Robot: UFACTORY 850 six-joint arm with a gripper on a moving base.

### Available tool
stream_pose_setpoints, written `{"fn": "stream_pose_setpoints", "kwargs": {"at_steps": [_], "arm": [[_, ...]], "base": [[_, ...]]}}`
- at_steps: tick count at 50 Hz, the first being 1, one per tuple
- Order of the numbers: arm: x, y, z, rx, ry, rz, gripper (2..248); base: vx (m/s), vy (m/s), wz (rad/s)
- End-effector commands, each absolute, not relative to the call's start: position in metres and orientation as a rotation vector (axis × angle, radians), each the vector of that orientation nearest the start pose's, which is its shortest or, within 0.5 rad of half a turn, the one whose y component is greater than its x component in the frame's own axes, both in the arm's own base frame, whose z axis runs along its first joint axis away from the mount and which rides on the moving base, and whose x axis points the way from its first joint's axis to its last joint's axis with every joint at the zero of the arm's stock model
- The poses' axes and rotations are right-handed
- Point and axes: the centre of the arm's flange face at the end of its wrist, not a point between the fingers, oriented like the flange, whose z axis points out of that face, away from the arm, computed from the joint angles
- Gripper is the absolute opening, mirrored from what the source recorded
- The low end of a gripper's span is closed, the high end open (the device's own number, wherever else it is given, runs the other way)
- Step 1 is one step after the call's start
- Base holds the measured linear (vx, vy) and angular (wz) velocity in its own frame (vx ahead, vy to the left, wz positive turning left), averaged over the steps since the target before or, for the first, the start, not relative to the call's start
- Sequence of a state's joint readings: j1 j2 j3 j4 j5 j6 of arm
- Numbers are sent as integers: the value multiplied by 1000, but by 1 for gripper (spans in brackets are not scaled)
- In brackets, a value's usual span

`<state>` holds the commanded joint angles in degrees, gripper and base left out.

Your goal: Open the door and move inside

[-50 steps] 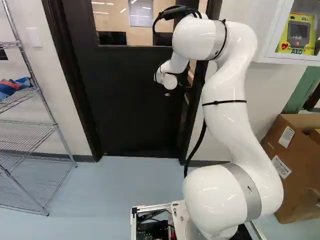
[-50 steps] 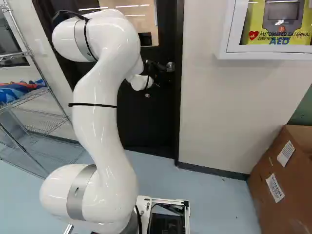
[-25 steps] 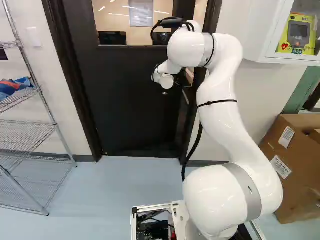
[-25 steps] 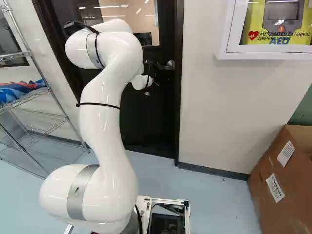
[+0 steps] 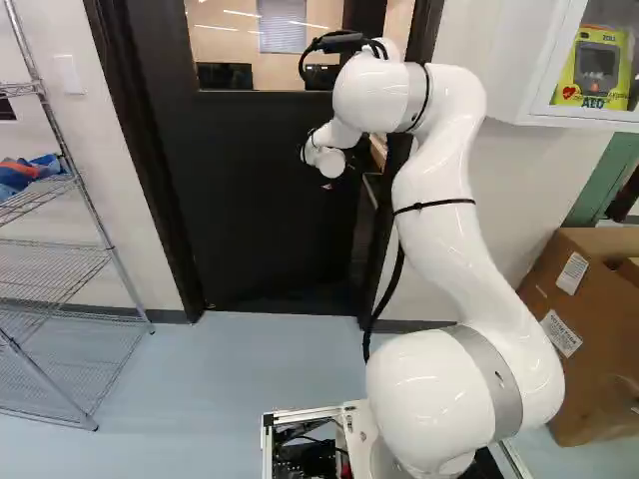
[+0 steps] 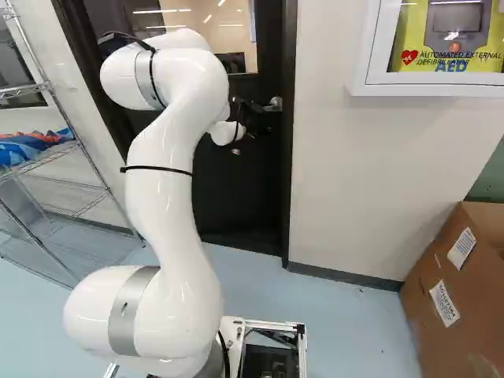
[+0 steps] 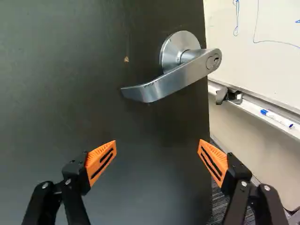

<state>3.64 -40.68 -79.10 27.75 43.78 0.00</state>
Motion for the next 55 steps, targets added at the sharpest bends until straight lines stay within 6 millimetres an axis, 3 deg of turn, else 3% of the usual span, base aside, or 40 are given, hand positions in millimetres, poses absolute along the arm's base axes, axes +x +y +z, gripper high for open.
{"fn": "stream_pose_setpoints", "kwargs": {"at_steps": [16, 26, 43, 55], "arm": [[693, 39, 409, -2347, 507, -1973, 247], [686, 59, 412, -2355, 347, -1968, 247], [695, 97, 411, -2329, 62, -1971, 247], [712, 117, 407, -2299, 0, -1980, 247]], "base": [[0, 0, 0], [0, 0, 0], [0, 0, 0], [0, 0, 0]]}}
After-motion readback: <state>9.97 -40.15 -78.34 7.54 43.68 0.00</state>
